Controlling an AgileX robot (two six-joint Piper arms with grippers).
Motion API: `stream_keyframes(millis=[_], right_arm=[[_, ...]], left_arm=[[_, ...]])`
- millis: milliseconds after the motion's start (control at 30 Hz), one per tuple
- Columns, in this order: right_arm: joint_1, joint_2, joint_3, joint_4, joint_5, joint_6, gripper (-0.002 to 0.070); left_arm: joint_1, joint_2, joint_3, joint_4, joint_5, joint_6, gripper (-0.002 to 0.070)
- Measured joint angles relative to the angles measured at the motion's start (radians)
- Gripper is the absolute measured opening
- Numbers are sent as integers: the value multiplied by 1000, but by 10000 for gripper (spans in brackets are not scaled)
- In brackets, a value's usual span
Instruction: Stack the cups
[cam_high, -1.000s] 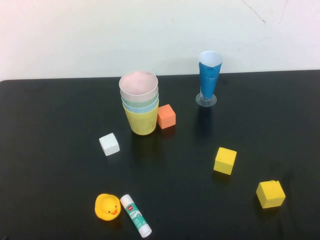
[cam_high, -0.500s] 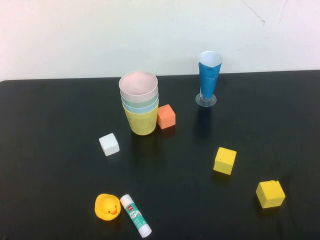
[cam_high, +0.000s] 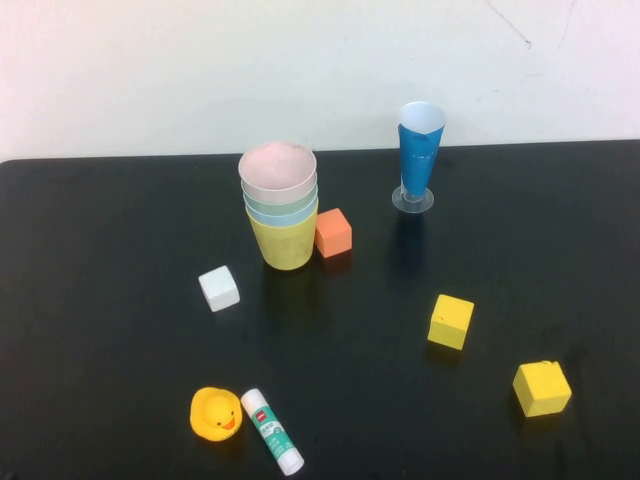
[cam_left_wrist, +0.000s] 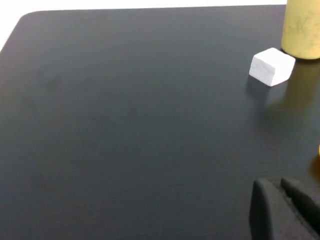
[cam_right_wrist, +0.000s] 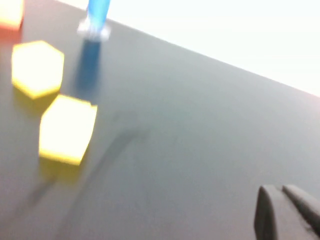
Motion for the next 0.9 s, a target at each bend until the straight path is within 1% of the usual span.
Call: stream_keyframes(millis=[100,433,600,767,900], right_arm=[[0,-2,25,5,42,1,-1],[0,-2,25,-13,48,6,-1],[0,-2,25,57,46,10,-1],[-1,-2,25,72,45,12,-1],[-1,-2,25,22,47,84,-1]], left_arm=[[0,0,0,0,0,-3,-1],[0,0,0,0,0,-3,-1],[0,0,0,0,0,-3,-1],[0,0,0,0,0,-3,-1],[0,0,0,0,0,-3,-1]])
